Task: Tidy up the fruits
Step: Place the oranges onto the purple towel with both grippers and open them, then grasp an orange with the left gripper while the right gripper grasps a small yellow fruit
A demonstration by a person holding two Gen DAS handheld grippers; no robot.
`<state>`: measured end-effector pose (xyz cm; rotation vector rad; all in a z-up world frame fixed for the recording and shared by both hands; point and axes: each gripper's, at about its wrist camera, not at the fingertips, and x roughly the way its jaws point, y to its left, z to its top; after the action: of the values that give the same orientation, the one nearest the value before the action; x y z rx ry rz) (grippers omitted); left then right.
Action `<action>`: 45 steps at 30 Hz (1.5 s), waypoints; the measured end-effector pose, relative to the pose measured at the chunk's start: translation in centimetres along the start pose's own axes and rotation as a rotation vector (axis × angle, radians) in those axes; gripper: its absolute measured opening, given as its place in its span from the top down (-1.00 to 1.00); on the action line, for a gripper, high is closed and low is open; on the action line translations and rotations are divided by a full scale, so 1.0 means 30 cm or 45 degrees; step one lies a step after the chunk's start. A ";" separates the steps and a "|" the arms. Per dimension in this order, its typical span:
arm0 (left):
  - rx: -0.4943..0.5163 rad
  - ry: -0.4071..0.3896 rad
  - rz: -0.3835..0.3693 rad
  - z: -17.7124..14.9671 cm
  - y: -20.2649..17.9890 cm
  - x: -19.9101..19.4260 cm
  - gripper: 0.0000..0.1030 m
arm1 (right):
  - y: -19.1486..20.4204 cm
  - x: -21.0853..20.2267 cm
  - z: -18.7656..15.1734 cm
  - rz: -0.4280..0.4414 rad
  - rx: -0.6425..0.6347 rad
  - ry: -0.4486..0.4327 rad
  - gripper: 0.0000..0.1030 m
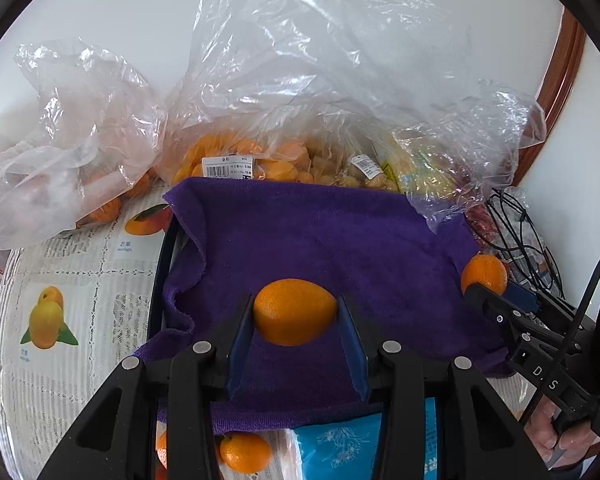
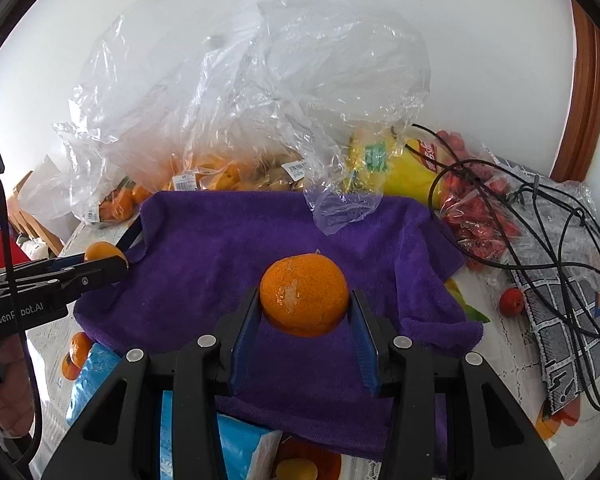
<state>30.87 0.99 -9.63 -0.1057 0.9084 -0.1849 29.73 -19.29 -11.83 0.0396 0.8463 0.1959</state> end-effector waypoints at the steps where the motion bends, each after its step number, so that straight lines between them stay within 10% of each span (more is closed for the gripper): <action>1: -0.008 0.010 -0.002 0.000 0.007 0.015 0.23 | -0.005 0.014 -0.001 -0.001 0.001 0.004 0.14; 20: -0.011 0.104 0.009 -0.005 0.014 0.135 0.21 | -0.014 0.071 -0.022 0.003 -0.010 0.051 -0.01; 24: -0.029 0.086 -0.003 -0.004 0.010 0.088 -0.18 | -0.016 0.011 -0.019 0.001 0.019 0.007 -0.32; 41: -0.166 -0.047 0.091 -0.173 0.096 -0.205 -0.22 | -0.046 -0.282 -0.211 -0.152 0.089 -0.019 -0.32; 45: -0.139 -0.041 0.105 -0.228 0.098 -0.233 -0.22 | -0.060 -0.288 -0.268 -0.092 0.095 0.031 -0.02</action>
<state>21.59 5.22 -8.90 -0.1714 0.8892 -0.0569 18.42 -23.02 -10.97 0.0770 0.8773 0.0972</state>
